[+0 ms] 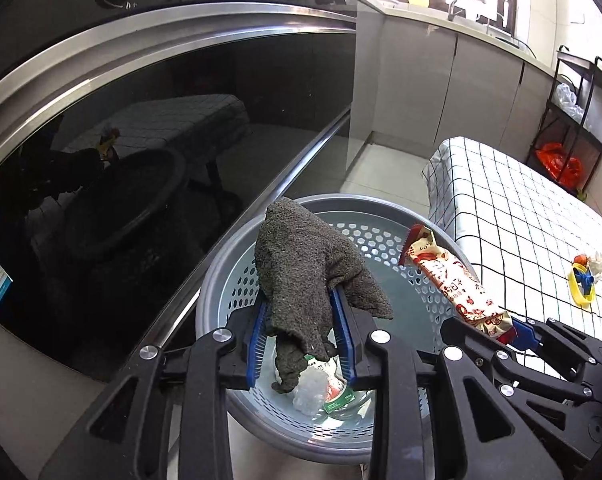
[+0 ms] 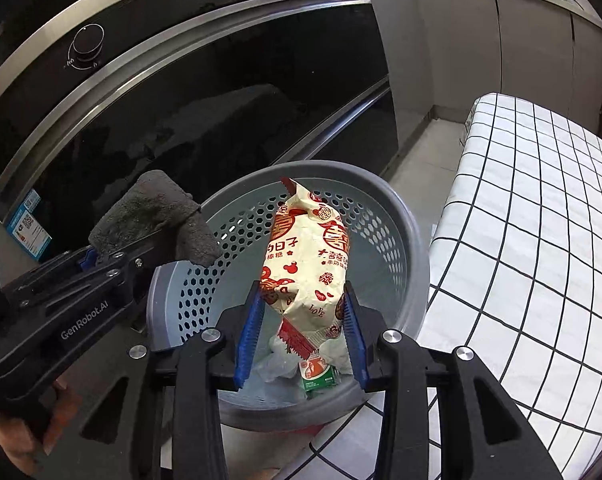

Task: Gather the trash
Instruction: 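Open both tools to drop the wrapper and cloth into the basket, then move both open tools back over the table toward the yellow lid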

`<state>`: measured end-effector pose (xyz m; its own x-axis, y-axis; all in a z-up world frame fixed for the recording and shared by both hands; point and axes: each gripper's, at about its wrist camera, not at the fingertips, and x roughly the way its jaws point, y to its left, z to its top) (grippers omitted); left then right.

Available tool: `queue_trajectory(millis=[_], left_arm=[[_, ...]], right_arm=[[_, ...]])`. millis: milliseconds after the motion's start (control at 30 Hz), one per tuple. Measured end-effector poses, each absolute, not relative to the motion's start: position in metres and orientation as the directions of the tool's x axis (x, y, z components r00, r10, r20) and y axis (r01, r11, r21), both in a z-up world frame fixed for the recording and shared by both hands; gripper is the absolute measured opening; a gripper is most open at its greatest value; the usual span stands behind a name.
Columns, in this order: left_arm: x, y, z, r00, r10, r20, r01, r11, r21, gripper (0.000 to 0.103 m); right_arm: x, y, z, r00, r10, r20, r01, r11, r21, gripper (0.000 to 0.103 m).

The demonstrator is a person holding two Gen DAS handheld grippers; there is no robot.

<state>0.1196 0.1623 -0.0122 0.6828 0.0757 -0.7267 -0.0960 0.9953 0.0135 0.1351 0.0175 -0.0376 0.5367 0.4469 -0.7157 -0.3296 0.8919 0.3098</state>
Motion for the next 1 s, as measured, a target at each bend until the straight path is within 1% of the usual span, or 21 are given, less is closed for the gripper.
queue_trajectory(millis=[100,133,167,233,333,633,833,1000], left_arm=[[0.120,0.163,-0.013,0.682,0.074,-0.728,-0.098,0.995,0.009,0.034],[0.119,0.163,-0.013,0.682,0.073,-0.728,-0.099,0.995,0.007,0.038],[0.119,0.164,-0.013,0.682,0.073,-0.727,-0.100,0.995,0.006,0.045],[0.119,0.164,-0.012,0.685,0.073,-0.724,-0.103,0.995,0.002,0.050],[0.119,0.165,-0.012,0.685,0.075,-0.725,-0.108,0.994,0.002,0.055],[0.120,0.165,-0.013,0.685,0.075,-0.725,-0.107,0.994,0.002,0.055],[0.120,0.166,-0.013,0.686,0.077,-0.724,-0.111,0.994,0.000,0.060],[0.119,0.164,-0.012,0.691,0.074,-0.719,-0.104,0.995,0.002,0.062]], right_arm=[[0.136,0.013,-0.037,0.542,0.446,-0.712,-0.323,0.893,0.314,0.039],[0.136,0.013,-0.036,0.545,0.446,-0.709,-0.322,0.893,0.314,0.042],[0.136,0.012,-0.036,0.548,0.447,-0.707,-0.322,0.893,0.316,0.048],[0.135,0.007,-0.036,0.560,0.448,-0.697,-0.318,0.893,0.319,0.057],[0.134,0.003,-0.037,0.563,0.449,-0.694,-0.311,0.893,0.325,0.057],[0.136,0.000,-0.037,0.564,0.447,-0.695,-0.308,0.894,0.325,0.057],[0.135,-0.001,-0.037,0.565,0.445,-0.694,-0.306,0.895,0.325,0.057],[0.134,-0.002,-0.037,0.568,0.440,-0.695,-0.301,0.897,0.322,0.057]])
